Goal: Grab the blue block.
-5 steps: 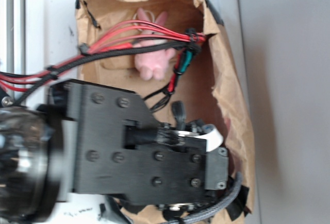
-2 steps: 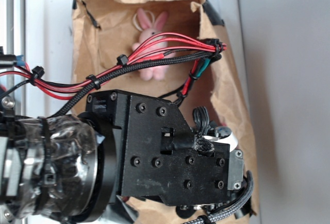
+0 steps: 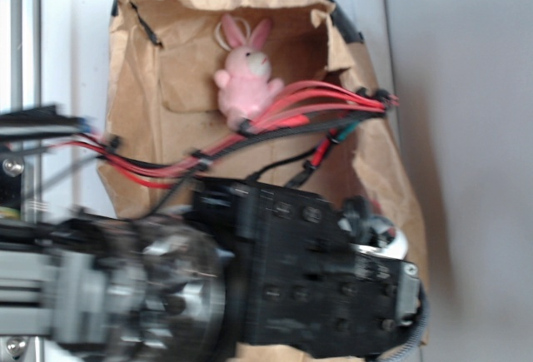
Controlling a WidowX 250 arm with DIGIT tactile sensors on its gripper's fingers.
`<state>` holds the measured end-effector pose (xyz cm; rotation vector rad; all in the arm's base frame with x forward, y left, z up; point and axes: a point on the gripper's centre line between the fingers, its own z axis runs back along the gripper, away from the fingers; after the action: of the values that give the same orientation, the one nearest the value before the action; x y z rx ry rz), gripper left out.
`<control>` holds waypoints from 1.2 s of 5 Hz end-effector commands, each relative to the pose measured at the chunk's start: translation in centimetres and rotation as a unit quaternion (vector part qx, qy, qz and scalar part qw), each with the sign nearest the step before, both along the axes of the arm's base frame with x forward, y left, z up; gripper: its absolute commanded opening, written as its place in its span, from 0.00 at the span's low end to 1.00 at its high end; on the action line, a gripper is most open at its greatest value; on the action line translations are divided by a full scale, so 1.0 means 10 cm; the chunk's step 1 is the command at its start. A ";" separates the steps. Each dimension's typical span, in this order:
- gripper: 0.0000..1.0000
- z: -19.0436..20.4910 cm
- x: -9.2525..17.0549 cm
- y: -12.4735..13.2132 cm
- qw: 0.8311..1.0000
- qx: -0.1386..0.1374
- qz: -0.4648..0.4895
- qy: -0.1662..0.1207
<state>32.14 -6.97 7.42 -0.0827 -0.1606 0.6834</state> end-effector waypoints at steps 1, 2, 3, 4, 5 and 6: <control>1.00 0.14 0.01 -0.24 0.999 0.003 -0.029 -0.027; 1.00 0.16 -0.11 -0.28 0.998 0.003 -0.046 -0.032; 1.00 0.25 -0.22 -0.27 0.997 -0.003 -0.060 -0.046; 1.00 0.35 -0.36 -0.10 0.995 -0.016 -0.065 -0.068; 1.00 0.39 -0.46 0.15 0.996 -0.030 -0.050 -0.074; 1.00 0.36 -0.50 0.27 0.996 -0.023 -0.050 -0.072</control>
<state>26.92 -5.29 9.33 -0.1712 -0.2162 0.5672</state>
